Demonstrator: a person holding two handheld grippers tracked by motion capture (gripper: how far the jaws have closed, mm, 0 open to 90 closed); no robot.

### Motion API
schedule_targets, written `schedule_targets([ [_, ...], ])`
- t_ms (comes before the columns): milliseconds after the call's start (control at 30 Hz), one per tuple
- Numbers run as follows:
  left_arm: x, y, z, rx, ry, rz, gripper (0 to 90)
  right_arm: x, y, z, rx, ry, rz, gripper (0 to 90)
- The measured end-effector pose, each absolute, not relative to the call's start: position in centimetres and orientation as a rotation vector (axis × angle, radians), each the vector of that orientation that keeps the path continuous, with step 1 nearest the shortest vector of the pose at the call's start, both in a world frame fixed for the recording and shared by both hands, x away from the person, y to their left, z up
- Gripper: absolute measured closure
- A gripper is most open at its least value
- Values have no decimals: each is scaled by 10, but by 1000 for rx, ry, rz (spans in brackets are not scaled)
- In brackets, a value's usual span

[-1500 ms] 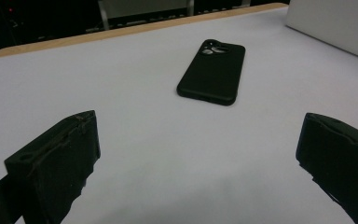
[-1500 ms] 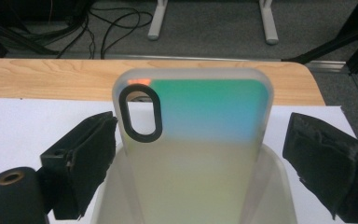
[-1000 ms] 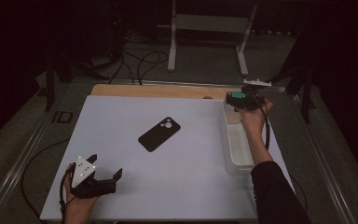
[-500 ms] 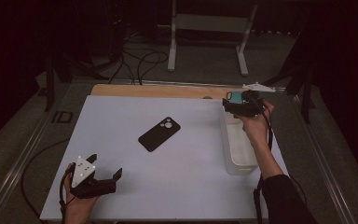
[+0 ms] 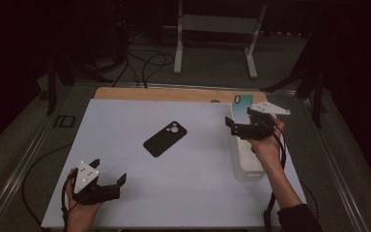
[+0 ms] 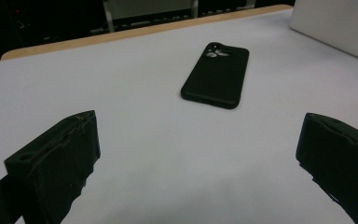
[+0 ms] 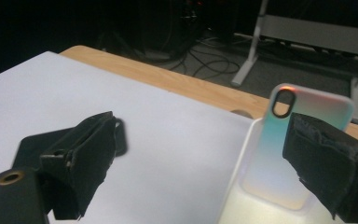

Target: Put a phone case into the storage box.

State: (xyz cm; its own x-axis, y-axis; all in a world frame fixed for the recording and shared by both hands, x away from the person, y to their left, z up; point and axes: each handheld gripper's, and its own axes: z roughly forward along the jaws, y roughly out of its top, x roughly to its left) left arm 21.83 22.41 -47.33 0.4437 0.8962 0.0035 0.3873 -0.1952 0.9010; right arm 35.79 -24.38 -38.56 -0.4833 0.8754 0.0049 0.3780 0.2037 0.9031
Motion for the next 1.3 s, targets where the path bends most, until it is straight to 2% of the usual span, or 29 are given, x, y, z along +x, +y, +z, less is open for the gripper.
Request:
schedule_targets([
  [700,220,220,-468,1787,1081,695,0,281,-255,-426,1126,1942,1385,95],
  [1300,227,215,-459,1803,1062,694,0,252,-262,-457,1053,1946,1403,95],
])
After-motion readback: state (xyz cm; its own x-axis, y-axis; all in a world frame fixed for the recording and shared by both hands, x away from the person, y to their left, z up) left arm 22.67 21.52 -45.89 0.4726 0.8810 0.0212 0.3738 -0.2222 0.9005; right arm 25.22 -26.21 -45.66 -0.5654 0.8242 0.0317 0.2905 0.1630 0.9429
